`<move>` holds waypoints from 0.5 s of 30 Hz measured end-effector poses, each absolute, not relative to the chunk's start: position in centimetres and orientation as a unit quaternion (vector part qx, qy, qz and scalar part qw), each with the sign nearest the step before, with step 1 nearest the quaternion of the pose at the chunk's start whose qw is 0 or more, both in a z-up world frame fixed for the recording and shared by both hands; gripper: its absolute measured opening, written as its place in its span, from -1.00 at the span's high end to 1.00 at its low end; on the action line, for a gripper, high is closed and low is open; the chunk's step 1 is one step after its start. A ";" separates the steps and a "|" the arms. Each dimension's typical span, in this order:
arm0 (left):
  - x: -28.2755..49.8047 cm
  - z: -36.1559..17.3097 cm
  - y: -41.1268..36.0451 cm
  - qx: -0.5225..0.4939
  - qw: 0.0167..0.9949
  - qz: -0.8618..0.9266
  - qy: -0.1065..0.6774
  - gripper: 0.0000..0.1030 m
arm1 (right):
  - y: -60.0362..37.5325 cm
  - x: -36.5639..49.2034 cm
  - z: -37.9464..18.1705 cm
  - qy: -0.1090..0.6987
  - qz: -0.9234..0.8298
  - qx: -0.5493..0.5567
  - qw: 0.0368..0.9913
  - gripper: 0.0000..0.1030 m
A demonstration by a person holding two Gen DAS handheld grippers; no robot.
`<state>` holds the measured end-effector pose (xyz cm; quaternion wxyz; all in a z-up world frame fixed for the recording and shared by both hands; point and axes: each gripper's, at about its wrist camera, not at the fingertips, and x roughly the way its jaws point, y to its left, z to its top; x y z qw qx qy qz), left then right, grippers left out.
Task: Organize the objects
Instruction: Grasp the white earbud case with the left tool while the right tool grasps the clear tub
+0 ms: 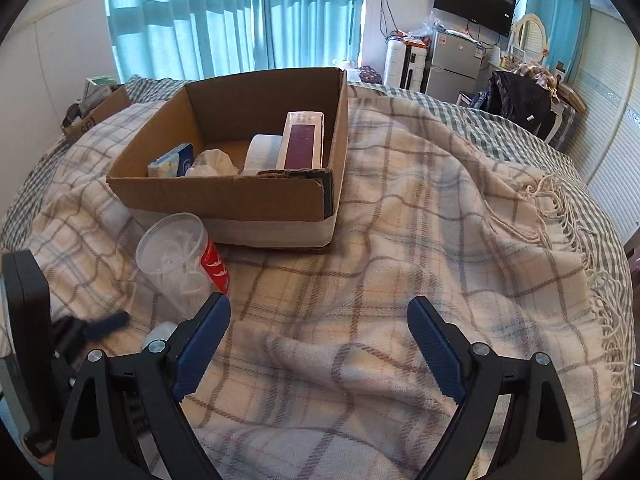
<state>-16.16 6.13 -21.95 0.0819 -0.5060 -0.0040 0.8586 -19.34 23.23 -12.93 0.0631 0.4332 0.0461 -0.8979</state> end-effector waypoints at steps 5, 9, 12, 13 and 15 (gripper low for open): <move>-15.9 -22.7 7.5 -0.519 0.086 0.850 0.027 -0.11 | 22.8 -19.1 -13.1 0.052 -0.898 0.432 0.064 -0.75; -15.7 -22.3 7.3 -0.517 0.082 0.852 0.021 -0.09 | 22.8 -19.1 -13.1 0.050 -0.898 0.433 0.059 -0.75; -15.3 -20.5 5.7 -0.503 0.068 0.861 -0.014 -0.09 | 22.8 -18.8 -12.6 0.046 -0.902 0.424 0.063 -0.75; -15.4 -19.7 4.9 -0.497 0.063 0.865 -0.023 -0.09 | 22.7 -18.7 -12.5 0.045 -0.904 0.421 0.066 -0.75; -15.3 -17.9 3.4 -0.479 0.045 0.876 -0.033 -0.09 | 22.4 -18.7 -12.2 0.044 -0.904 0.418 0.074 -0.75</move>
